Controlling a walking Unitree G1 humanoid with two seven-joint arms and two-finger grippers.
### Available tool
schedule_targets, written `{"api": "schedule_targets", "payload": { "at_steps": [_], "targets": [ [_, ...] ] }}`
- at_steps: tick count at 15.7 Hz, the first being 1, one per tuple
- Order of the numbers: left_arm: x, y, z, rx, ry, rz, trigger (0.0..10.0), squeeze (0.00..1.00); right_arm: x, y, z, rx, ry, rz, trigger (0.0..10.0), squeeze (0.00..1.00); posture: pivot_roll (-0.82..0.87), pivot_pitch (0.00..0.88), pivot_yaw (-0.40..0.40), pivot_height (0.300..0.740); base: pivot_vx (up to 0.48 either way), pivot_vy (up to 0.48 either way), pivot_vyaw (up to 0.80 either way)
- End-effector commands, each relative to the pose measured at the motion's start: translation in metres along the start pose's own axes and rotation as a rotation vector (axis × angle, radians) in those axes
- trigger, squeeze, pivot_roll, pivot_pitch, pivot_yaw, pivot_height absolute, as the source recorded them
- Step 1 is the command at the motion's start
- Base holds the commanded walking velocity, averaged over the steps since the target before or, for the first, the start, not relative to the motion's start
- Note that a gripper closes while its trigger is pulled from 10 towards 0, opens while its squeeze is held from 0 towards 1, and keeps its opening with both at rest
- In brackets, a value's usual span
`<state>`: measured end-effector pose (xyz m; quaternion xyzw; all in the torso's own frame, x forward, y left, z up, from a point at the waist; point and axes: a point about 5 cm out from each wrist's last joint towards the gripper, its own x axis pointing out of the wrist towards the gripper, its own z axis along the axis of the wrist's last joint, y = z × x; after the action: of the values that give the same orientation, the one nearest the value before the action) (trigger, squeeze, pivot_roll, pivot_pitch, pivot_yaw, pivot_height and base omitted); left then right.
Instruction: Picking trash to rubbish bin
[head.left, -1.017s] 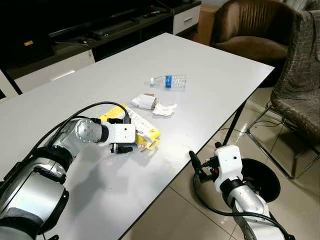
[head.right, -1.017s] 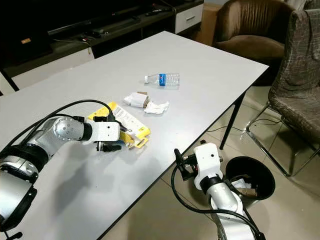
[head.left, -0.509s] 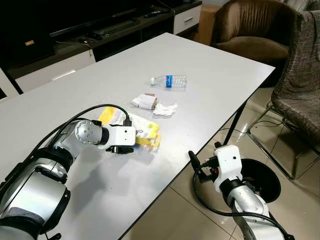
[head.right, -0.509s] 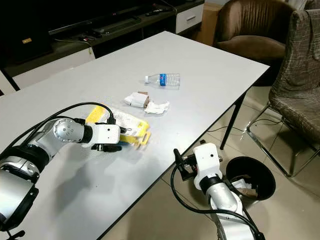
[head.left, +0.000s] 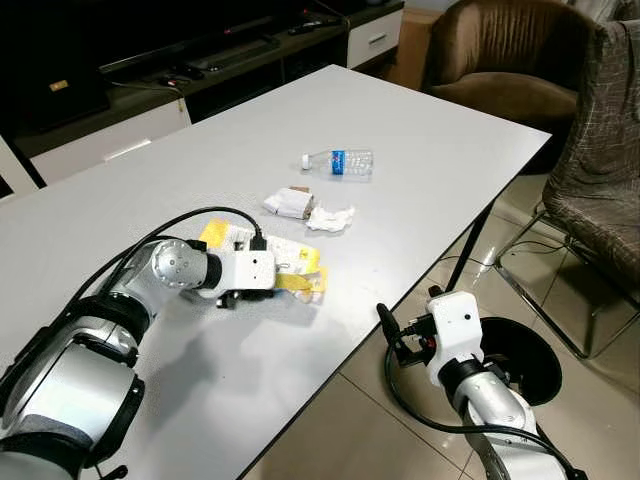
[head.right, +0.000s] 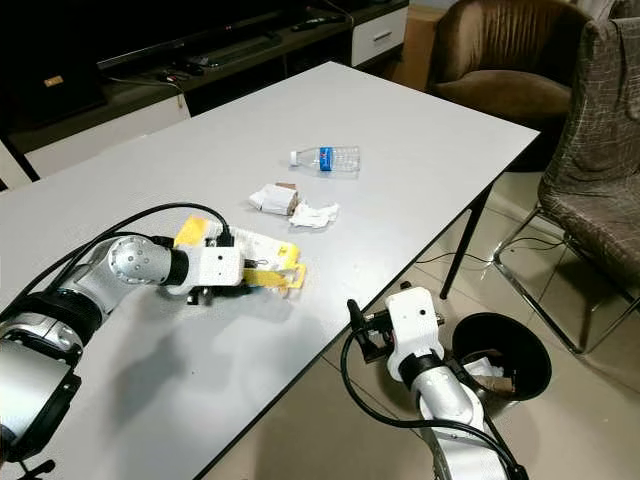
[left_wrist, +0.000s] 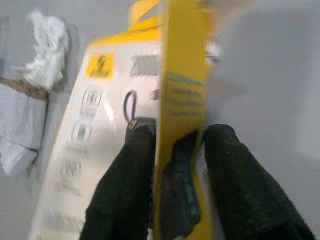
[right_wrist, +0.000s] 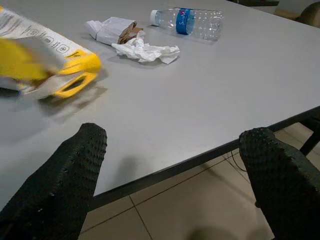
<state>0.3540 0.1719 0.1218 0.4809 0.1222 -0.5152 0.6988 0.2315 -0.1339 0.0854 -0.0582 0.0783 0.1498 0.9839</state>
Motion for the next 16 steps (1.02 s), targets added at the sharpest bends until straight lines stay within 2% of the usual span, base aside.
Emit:
{"api": "schedule_targets", "payload": {
  "at_steps": [1, 9, 11, 14, 16],
  "targets": [
    [-0.001, 0.004, 0.004, 0.002, -0.024, 0.007, 0.0, 0.0, 0.002, 0.002, 0.002, -0.004, -0.003, 0.003, 10.0, 0.0, -0.08, 0.0, 0.054, 0.74, 0.0, 0.0, 0.0],
    [-0.001, -0.001, 0.004, -0.03, -0.08, 0.015, 0.0, 0.0, 0.001, 0.001, -0.001, -0.017, 0.009, -0.008, 10.0, 0.0, -0.08, 0.0, 0.057, 0.74, 0.0, 0.0, 0.0],
    [0.001, -0.006, 0.001, -0.044, -0.084, 0.016, 0.0, 0.0, 0.003, 0.001, -0.001, -0.019, 0.01, -0.007, 10.0, 0.0, -0.08, 0.0, 0.055, 0.74, 0.0, 0.0, 0.0],
    [0.004, -0.011, 0.002, -0.062, -0.118, 0.061, 0.0, 0.0, 0.004, 0.002, -0.004, -0.02, 0.018, -0.001, 10.0, 0.0, -0.06, 0.0, 0.045, 0.74, 0.0, 0.0, 0.0],
    [0.003, -0.019, -0.002, -0.122, -0.152, 0.108, 0.0, 0.0, 0.004, 0.003, -0.005, 0.003, 0.021, 0.009, 10.0, 0.0, -0.06, 0.0, 0.04, 0.74, 0.0, 0.0, 0.0]
  ]
}}
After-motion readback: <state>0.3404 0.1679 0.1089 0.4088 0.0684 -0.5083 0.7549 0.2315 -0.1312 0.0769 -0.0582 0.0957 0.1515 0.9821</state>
